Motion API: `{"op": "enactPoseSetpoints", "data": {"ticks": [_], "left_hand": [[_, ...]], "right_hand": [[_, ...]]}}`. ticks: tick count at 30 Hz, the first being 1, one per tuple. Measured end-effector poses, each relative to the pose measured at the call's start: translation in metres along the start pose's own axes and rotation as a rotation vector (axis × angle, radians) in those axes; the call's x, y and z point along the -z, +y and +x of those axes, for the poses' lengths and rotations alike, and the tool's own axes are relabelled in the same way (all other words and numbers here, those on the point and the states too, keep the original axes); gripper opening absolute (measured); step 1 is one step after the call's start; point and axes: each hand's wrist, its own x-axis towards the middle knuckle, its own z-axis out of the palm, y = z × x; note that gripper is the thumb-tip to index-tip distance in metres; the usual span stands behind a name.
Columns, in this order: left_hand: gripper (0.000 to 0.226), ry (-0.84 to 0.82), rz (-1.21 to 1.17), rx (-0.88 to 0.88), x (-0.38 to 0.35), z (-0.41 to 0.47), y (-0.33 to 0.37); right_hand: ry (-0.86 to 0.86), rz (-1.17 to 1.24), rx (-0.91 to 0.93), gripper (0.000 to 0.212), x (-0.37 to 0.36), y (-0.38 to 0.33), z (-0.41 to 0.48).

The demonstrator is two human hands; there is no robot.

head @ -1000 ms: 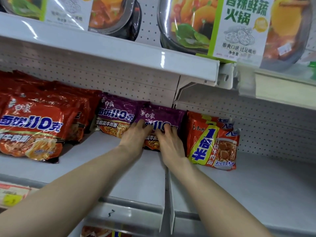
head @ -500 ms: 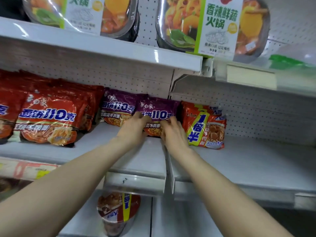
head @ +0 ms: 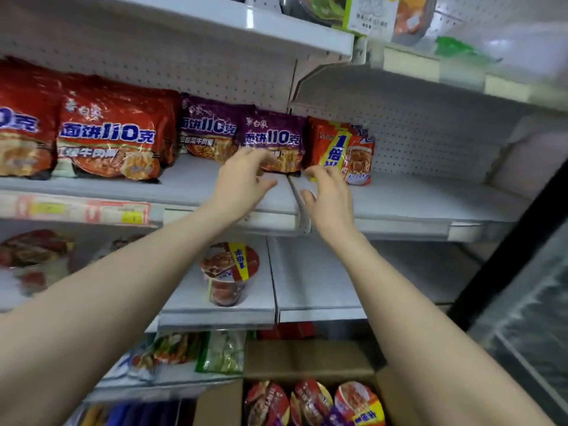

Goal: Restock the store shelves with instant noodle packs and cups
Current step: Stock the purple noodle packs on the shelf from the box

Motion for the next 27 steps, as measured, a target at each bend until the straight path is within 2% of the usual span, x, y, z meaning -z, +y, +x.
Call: {"op": "enactPoseSetpoints", "data": {"ticks": [7,11,15,22,27], "left_hand": [[0.027,-0.109,-0.17,0.009,-0.014,-0.072,0.02],[0.027,-0.175,-0.182,0.004,-0.032,-0.122,0.019],[0.027,-0.3,-0.215,0.084,-0.058,-0.169,0.01],[0.029,-0.509,-0.288,0.248,-0.104,-0.237,-0.011],[0.03,-0.604,-0.286,0.357,-0.139,-0.269,-0.02]], "right_hand": [[-0.004,-0.021,-0.139,0.03,0.018,0.009,-0.085],[-0.064,-0.022,-0.24,0.03,0.009,0.026,-0.139],[-0.118,0.019,-0.315,0.027,-0.009,0.042,-0.191],[-0.373,-0.017,-0.571,0.034,-0.035,0.077,-0.268],[-0.628,-0.007,-0.728,0.037,-0.049,0.097,-0.322]]}}
